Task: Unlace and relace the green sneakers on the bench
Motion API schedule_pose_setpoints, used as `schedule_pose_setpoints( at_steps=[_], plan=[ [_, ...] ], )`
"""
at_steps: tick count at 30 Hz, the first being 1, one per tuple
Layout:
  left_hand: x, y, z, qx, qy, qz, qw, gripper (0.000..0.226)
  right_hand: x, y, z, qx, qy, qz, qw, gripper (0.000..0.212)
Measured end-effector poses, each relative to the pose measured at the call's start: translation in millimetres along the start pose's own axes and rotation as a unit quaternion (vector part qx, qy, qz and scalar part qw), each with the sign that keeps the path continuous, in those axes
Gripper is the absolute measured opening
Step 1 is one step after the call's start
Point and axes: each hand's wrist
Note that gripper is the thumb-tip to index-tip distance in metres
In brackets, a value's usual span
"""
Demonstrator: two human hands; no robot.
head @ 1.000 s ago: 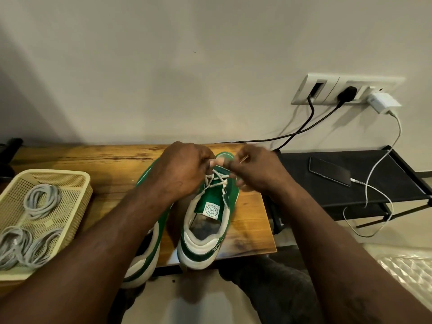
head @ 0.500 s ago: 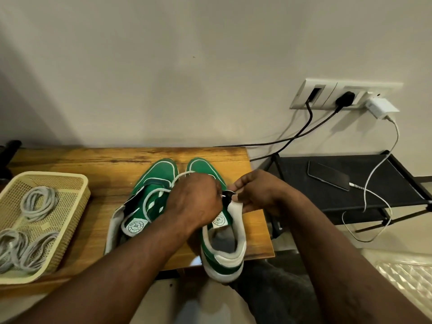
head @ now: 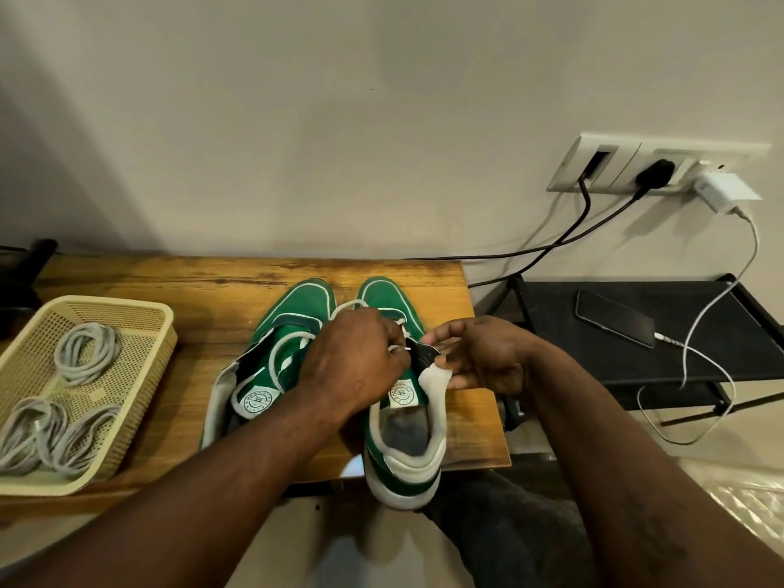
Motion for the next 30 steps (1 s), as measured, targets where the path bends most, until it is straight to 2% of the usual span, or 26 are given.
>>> schedule_pose_setpoints(
  at_steps=[6, 14, 20, 30],
  plan=[
    [6.2, 2.5, -4.7, 0.008, 0.031, -0.009, 0.999, 0.022, 0.1, 1.9, 3.6, 0.028, 0.071, -0.024, 0.997, 0.03],
    [22.7, 0.2, 1.2, -0.026, 0.041, -0.002, 0.999, 0.026, 2.1, -0.6, -0.7, 0.008, 0.024, -0.003, 1.0, 0.029],
    [24.8, 3.6, -7.1, -0.012, -0.012, -0.011, 1.0, 0.019, 0.6, -4.4, -5.9, -0.023, -0.038, 0.007, 0.999, 0.03],
    [35.0, 6.7, -11.7, -0.057, -0.144, 0.019, 0.988, 0.015, -3.1, -2.1, -4.7, -0.026, -0.037, -0.005, 0.999, 0.028]
  ],
)
Point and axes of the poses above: each hand's wrist, its own y-axis towards the middle knuckle, its own x-axis out of the palm, z = x × y, and after that the axes turned 6 degrees about -z, right-handed
